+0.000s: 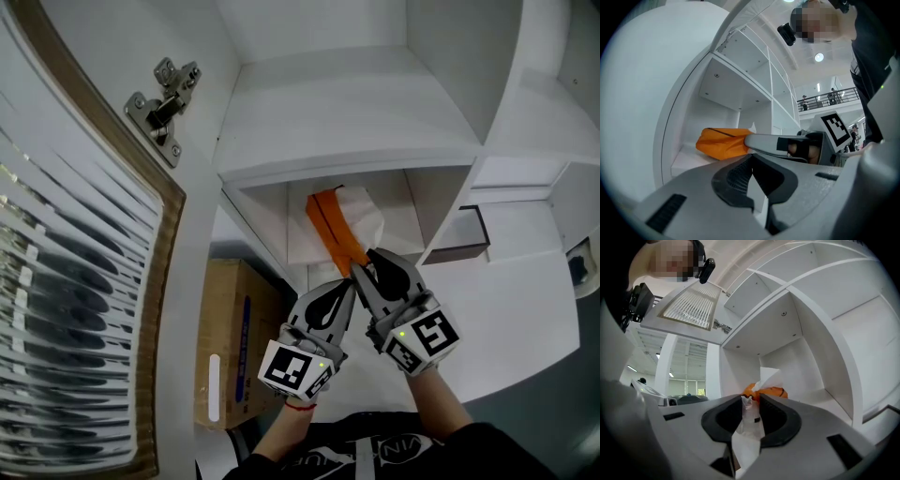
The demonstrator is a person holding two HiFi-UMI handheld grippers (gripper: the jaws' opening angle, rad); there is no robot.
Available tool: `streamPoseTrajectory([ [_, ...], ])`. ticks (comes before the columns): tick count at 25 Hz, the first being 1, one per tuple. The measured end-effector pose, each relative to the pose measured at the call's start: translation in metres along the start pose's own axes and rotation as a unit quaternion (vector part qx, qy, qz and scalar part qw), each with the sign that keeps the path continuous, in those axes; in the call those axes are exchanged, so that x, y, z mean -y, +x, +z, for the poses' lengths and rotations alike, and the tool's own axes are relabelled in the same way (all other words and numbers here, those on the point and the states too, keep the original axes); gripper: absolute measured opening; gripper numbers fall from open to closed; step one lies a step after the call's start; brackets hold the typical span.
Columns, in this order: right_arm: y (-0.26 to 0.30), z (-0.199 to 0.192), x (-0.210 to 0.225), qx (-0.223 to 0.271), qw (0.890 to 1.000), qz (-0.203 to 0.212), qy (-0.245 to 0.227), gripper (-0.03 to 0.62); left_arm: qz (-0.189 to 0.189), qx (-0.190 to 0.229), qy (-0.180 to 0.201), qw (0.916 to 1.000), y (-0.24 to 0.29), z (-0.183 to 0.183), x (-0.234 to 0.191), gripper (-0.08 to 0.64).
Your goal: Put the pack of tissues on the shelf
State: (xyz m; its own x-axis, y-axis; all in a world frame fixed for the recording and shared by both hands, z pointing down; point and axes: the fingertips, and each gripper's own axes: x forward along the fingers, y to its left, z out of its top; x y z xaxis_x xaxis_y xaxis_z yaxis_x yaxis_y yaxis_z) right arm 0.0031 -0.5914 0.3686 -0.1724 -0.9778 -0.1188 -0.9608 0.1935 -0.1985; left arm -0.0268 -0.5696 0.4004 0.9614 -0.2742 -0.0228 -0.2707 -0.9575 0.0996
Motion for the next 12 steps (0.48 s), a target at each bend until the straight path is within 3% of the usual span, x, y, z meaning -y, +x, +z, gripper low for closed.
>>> streamPoseTrajectory([
  [5, -0.008, 0.006, 0.009, 0.033, 0.995, 0.028, 0.087, 0.094, -0.004, -0.001, 0.009, 1.0, 0.001, -0.001, 0.006, 0.008],
  [8, -0.013, 0.009, 0.012, 0.045, 0.992, 0.042, 0.11, 0.12, -0.008, -0.008, 0.021, 0.9997, 0.003, -0.005, 0.01, 0.008],
  [9, -0.013, 0.01, 0.011, 0.049, 0.99, 0.052, 0.119, 0.138, -0.007, -0.009, 0.021, 0.9997, 0.004, -0.006, 0.011, 0.008],
  [10, -0.014, 0.012, 0.009, 0.054, 0.988, 0.063, 0.129, 0.201, -0.005, -0.009, 0.018, 0.9998, 0.004, -0.006, 0.01, 0.008],
  [12, -0.015, 0.015, 0.006, 0.061, 0.985, 0.078, 0.142, 0.235, 0.003, -0.007, 0.009, 0.9999, 0.005, -0.006, 0.008, 0.008],
])
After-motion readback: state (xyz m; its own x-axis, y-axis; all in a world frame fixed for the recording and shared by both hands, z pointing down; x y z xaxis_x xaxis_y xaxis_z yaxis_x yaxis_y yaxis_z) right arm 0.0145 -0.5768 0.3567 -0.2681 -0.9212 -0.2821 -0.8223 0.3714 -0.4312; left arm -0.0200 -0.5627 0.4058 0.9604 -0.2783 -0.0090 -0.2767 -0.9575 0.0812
